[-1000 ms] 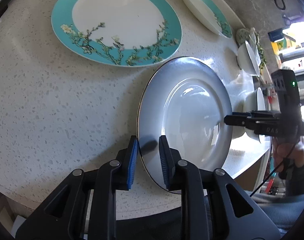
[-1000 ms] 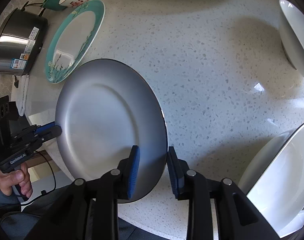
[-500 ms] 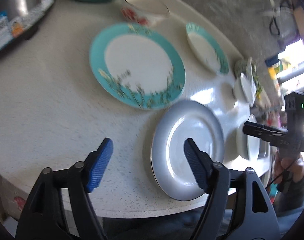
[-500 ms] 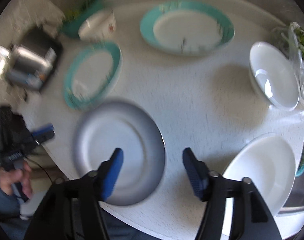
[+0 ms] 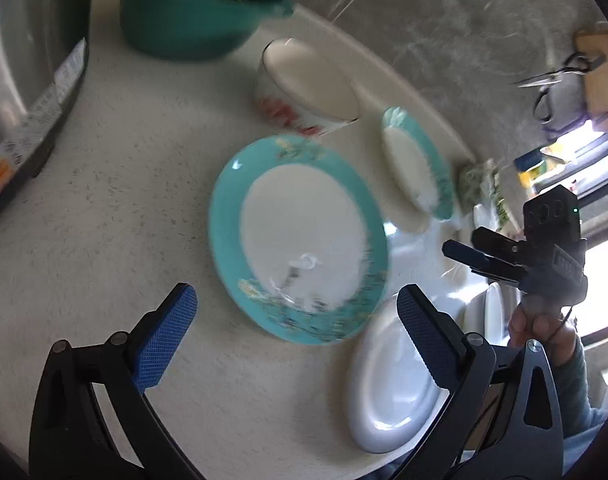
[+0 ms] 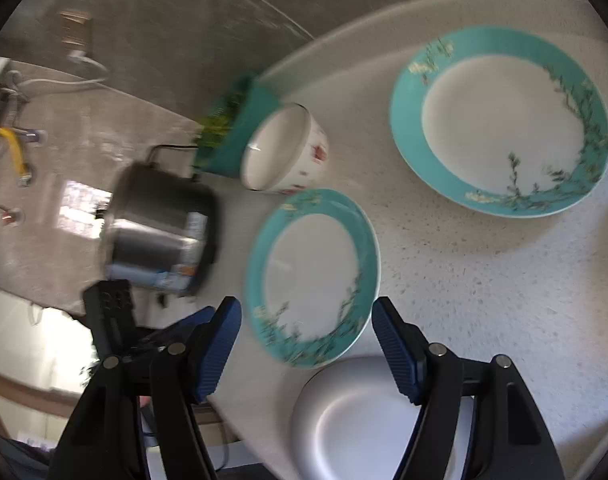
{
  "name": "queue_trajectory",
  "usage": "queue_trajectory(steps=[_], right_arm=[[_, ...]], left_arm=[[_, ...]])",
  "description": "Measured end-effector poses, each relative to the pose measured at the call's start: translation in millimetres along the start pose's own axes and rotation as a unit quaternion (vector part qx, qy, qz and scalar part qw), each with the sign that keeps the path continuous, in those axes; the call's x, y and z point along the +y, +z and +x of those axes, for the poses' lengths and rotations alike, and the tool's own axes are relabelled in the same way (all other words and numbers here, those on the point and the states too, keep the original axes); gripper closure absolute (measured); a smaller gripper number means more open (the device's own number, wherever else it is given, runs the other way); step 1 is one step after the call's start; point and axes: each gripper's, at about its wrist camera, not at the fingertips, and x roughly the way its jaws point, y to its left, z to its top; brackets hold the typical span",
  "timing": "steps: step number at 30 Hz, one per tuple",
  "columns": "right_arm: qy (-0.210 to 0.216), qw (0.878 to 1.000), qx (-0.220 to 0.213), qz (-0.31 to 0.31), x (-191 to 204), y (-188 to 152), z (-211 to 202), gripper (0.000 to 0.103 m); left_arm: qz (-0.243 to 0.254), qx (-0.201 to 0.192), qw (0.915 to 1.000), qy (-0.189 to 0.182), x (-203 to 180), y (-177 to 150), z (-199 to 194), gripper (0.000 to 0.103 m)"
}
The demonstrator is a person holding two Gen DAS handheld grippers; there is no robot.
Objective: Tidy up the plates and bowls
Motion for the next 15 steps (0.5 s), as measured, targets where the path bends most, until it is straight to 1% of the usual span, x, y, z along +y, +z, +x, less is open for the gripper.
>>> queue_trajectory(steps=[2,5,6,10,12,15], right_arm=[[-0.017,1.000,0.004,0.022,-6,-1,22,0.034],[-0.031,0.999,0.004,0.042,-22,2,32,0.035],[-0.036,0.998,0.003,0.048,-24,2,35,0.036],[-0.041,0.998,0.014,0.054,-26,7,48,0.040],[-0.040,0.997,0.017,0.060,-28,5,52,0.041],[-0.035,0.996,0.021,0.075,-35,3,54,0.046]], left_arm=[[0.020,0.025,0.9995,0.001,9,11,15,0.003],[0.057,0.045,0.9971,0.024,13,23,27,0.006],[0.063,0.048,0.9966,0.023,13,25,30,0.008],[0.068,0.073,0.9948,0.018,18,38,51,0.023],[0.070,0.083,0.9939,0.019,19,41,58,0.025],[0.077,0.082,0.9935,0.016,17,46,64,0.029]])
